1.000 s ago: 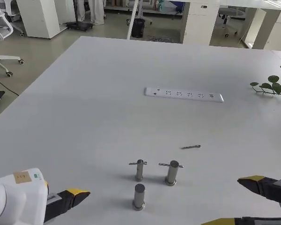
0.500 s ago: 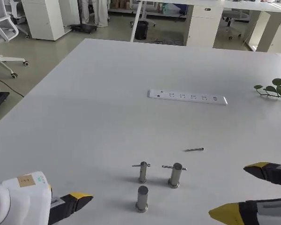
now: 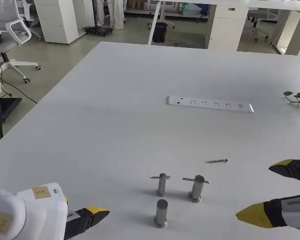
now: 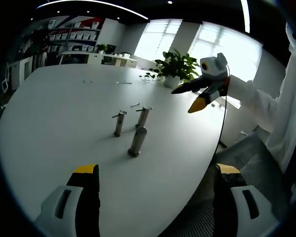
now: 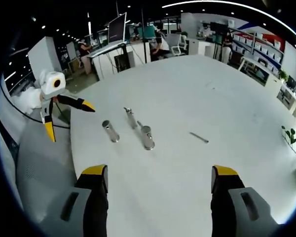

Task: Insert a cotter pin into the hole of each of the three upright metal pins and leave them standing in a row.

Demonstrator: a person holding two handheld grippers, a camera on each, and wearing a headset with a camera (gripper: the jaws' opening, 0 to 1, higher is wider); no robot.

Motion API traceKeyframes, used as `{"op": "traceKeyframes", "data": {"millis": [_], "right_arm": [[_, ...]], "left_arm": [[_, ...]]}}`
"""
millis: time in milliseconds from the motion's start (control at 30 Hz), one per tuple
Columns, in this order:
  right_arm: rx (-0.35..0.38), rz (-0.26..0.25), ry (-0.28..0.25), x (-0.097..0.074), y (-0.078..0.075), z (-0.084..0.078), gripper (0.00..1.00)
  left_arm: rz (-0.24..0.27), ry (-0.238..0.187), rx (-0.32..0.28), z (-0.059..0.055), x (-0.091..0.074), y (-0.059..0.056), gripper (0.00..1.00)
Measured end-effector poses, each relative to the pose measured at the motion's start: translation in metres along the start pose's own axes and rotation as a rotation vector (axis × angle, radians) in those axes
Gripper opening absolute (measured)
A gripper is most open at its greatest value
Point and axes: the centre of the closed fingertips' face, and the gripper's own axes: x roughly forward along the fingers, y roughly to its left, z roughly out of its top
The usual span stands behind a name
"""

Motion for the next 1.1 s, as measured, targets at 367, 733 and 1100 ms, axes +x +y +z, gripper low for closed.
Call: {"op": "traceKeyframes", "data": {"millis": [367, 733, 1100], "right_arm": [[-0.045, 0.012, 0.073, 0.013, -0.016, -0.003, 0.79], [-0.130, 0.046, 0.128, 0.029, -0.026, 0.005, 0.77], [-0.154, 0.025, 0.126, 0.041, -0.043, 0.019, 0.69]], "left_arm": [[-0.003, -0.014, -0.005, 0.000, 0.002, -0.009, 0.96], [-0.001, -0.027, -0.023, 0.003, 0.000, -0.011, 0.96], [0.001, -0.020, -0.036, 0.000, -0.001, -0.010, 0.95]]}}
